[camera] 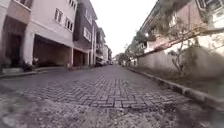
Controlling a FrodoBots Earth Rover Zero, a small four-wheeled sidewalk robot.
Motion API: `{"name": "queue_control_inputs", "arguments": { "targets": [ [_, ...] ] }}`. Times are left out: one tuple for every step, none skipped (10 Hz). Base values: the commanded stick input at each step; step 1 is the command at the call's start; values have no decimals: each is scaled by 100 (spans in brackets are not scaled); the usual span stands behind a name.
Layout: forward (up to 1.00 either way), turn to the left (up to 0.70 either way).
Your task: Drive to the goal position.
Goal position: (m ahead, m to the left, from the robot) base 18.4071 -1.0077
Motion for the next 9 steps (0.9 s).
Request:
{"name": "queue_control_inputs", "arguments": {
  "targets": [
    [69,3],
    [69,3],
    [69,3],
    [69,3],
    [69,3],
    [69,3],
    [69,3],
    [69,3],
    [69,3]
  ]
}}
